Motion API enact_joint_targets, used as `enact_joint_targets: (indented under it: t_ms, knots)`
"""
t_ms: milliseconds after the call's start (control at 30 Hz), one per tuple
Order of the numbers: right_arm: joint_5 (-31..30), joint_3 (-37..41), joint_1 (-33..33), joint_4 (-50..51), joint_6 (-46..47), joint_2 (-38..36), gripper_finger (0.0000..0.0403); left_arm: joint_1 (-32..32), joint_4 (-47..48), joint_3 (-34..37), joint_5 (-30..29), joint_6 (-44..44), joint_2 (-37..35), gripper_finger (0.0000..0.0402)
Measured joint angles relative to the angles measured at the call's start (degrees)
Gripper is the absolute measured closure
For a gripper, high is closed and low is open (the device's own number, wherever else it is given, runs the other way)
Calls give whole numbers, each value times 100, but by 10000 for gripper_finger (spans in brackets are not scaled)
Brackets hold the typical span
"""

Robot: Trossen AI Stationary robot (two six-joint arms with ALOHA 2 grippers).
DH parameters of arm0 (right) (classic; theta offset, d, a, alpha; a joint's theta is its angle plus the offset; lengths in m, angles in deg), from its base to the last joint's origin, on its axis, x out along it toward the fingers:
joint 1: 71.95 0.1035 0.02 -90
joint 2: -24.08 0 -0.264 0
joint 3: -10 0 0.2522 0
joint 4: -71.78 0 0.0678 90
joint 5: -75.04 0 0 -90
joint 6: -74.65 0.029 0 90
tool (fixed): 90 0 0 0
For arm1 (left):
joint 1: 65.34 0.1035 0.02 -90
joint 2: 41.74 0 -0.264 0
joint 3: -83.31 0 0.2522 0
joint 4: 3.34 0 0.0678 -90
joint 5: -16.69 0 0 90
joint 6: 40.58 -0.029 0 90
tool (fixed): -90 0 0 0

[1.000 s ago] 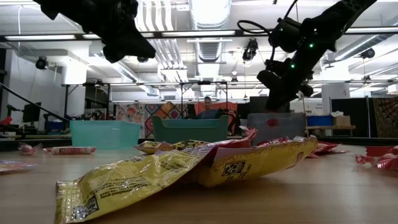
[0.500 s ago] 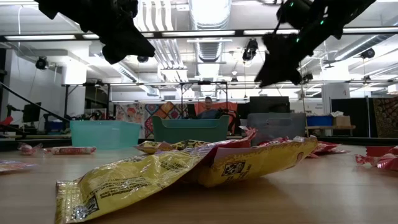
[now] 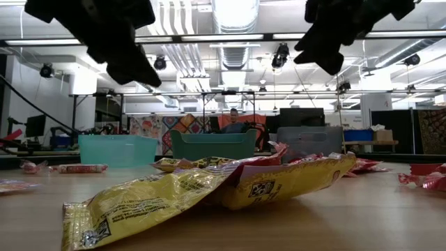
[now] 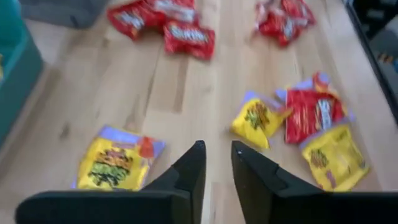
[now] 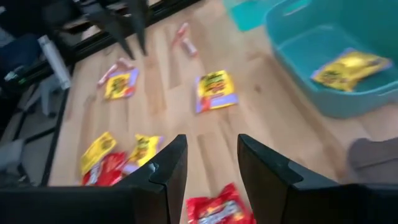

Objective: Sort candy
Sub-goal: Put the yellow candy into the green bin

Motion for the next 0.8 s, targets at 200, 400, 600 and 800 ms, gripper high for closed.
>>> enact_joint_targets:
  t_ms: [200,400,600,800]
  knots:
    - [-48,0,296,2,10,43,272,-119,-174,-2,-684,-490,588,269]
    - [-217,0,308,-3,5,48,272,-27,-859,-4,-1010,-1301,1484,225]
    - [-213,1,308,-3,5,48,271,167,-934,-4,-1559,-1374,2051,228]
    - [-211,2,308,-3,39,48,274,286,-936,-4,-1553,-1371,2339,241]
